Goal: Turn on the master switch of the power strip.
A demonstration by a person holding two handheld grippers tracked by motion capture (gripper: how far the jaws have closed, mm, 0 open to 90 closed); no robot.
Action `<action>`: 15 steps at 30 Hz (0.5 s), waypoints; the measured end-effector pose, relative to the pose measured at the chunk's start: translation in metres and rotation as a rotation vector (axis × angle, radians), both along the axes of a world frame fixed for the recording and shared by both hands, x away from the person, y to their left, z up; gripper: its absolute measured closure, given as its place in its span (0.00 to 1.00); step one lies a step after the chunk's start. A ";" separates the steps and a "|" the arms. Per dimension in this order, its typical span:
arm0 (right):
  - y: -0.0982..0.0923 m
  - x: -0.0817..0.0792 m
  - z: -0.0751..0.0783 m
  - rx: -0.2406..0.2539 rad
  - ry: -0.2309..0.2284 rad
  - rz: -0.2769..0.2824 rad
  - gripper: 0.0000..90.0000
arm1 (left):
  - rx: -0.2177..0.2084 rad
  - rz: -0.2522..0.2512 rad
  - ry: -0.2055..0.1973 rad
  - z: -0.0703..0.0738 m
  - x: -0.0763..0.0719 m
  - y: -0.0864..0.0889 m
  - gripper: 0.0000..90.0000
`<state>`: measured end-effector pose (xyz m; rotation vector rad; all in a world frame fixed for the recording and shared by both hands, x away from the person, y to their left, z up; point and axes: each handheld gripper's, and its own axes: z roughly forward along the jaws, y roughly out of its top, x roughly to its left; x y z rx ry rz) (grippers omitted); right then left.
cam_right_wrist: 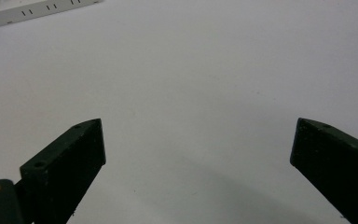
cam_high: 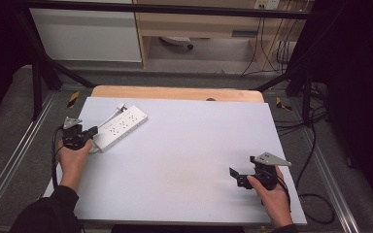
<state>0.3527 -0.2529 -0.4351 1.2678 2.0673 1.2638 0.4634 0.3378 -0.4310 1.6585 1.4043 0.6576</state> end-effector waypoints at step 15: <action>0.000 0.000 0.000 -0.001 -0.001 -0.001 0.04 | -0.010 -0.014 -0.030 0.006 -0.001 -0.005 0.67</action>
